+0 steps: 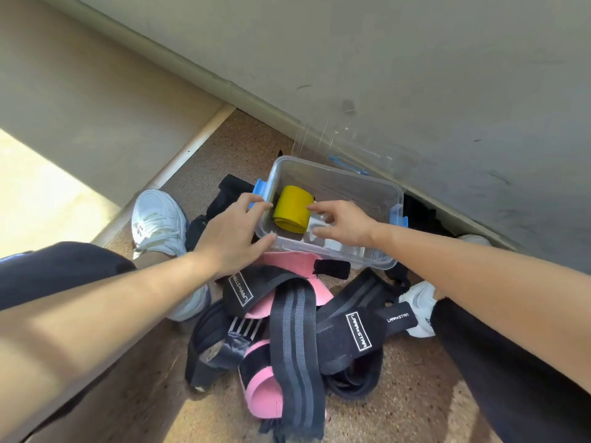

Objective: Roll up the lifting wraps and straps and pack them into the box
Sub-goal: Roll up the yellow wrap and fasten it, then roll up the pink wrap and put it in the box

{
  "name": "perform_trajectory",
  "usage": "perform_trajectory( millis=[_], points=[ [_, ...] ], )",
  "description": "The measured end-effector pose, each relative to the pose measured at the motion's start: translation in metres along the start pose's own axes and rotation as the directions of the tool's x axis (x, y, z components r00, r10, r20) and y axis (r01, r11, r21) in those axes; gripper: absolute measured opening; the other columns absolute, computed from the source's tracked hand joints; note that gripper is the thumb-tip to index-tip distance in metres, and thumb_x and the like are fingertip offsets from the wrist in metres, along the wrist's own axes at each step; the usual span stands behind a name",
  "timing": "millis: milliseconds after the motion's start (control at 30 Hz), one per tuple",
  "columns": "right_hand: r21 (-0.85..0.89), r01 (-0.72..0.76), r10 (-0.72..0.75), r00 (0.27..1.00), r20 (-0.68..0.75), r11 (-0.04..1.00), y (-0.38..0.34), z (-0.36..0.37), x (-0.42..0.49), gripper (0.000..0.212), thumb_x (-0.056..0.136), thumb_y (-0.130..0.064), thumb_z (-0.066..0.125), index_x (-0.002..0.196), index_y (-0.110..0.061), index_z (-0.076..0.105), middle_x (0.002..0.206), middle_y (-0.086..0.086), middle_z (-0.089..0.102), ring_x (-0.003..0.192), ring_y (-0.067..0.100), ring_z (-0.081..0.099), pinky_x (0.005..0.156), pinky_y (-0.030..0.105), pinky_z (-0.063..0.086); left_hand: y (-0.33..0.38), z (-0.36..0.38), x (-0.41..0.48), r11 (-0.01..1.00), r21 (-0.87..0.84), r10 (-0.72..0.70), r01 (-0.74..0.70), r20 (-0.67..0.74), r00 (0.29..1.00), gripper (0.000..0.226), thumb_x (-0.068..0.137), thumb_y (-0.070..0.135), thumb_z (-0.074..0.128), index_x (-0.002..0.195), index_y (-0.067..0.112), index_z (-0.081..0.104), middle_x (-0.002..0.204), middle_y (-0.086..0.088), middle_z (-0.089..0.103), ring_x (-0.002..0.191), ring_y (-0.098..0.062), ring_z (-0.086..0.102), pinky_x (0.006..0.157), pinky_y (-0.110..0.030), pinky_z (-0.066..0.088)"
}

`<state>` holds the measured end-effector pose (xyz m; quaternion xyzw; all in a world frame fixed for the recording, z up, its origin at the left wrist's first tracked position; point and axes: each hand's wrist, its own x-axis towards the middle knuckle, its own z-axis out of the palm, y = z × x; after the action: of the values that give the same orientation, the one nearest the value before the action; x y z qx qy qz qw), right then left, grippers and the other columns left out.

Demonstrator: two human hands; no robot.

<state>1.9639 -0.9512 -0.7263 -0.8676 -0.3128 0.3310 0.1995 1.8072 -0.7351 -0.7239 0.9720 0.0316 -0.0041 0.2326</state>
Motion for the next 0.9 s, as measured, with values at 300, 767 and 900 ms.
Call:
perform_trajectory(
  millis=[300,767,900],
  points=[
    [-0.142,0.162,-0.151,0.985,0.081,0.977,-0.039,0.051,-0.096,0.034,0.092,-0.036,0.072,0.121,-0.018,0.068,0.106,-0.003,0.069,0.095,0.015,0.061,0.087,0.033,0.05,0.008,-0.004,-0.044,0.96,0.121,-0.281,0.253,0.398,0.874,0.062,0.083,0.064,0.067,0.131,0.028,0.055,0.12,0.002,0.054,0.112,-0.022,0.058,0.087,-0.038,0.049],
    [-0.026,-0.037,0.038,0.998,0.047,0.999,-0.05,0.094,-0.08,0.06,0.078,-0.055,0.077,0.128,-0.032,0.054,0.124,-0.004,0.063,0.113,0.022,0.062,0.094,0.044,0.053,0.002,0.036,-0.046,0.525,-0.52,-0.424,0.674,0.527,0.737,0.023,0.09,0.014,0.077,0.111,0.01,0.072,0.086,-0.005,0.069,0.074,-0.015,0.063,0.065,-0.02,0.052],
    [0.064,-0.018,0.018,1.0,0.002,0.998,-0.038,0.084,-0.088,0.048,0.087,-0.033,0.078,0.131,-0.022,0.061,0.126,-0.004,0.068,0.118,0.018,0.063,0.101,0.037,0.048,0.0,0.047,-0.05,0.511,-0.432,-0.432,0.743,0.619,0.656,0.063,0.075,0.04,0.089,0.128,0.019,0.06,0.116,-0.001,0.067,0.102,-0.017,0.067,0.079,-0.029,0.052]
  ],
)
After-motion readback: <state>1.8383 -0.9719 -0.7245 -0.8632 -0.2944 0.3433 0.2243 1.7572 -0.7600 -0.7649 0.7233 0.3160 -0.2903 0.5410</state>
